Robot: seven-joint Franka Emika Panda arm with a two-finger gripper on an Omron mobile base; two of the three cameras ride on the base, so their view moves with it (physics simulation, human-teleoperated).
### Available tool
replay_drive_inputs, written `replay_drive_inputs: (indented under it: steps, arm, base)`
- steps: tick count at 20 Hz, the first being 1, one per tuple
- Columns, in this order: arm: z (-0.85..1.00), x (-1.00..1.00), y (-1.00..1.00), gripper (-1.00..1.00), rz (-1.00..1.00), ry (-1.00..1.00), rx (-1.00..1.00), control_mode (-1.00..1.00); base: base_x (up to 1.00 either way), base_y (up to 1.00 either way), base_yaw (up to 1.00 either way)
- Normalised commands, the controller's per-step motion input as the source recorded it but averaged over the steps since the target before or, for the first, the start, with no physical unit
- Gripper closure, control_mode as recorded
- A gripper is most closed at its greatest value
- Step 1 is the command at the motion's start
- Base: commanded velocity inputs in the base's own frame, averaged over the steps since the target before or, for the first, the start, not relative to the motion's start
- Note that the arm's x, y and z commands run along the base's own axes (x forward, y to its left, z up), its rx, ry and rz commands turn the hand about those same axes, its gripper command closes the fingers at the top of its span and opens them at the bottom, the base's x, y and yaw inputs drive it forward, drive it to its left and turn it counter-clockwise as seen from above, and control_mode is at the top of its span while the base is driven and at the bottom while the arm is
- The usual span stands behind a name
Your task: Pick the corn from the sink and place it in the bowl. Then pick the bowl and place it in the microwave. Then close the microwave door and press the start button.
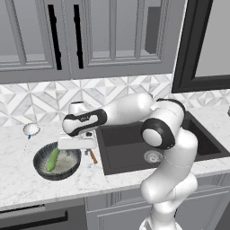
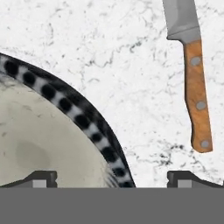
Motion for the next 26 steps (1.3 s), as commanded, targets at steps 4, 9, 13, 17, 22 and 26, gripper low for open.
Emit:
replay_drive_inputs:
  steps: [4, 9, 13, 17, 22, 26]
  arm:
    - [-0.27, 0.01, 0.07, -1.00, 0.00, 0.00, -0.02, -1.00]
    - [-0.19, 0.03, 0.16, -1.00, 0.00, 0.00, -0.02, -1.00]
    - [-0.10, -0.01, 0.25, 1.00, 0.00, -0.03, -0.04, -1.00]
    - [-0.04, -0.04, 0.20, 1.00, 0.00, -0.02, -0.03, -1.00]
    - [0.00, -0.30, 0.09, 1.00, 0.00, -0.05, -0.01, -1.00]
    - [0.13, -0.63, 0.00, 1.00, 0.00, -0.20, 0.00, -1.00]
  base:
    - [0.00, 0.00, 0.00]
    - [0.00, 0.00, 0.00]
    - [0.00, 0.00, 0.00]
    - [0.00, 0.00, 0.00]
    - [0.00, 0.00, 0.00]
    - [0.00, 0.00, 0.00]
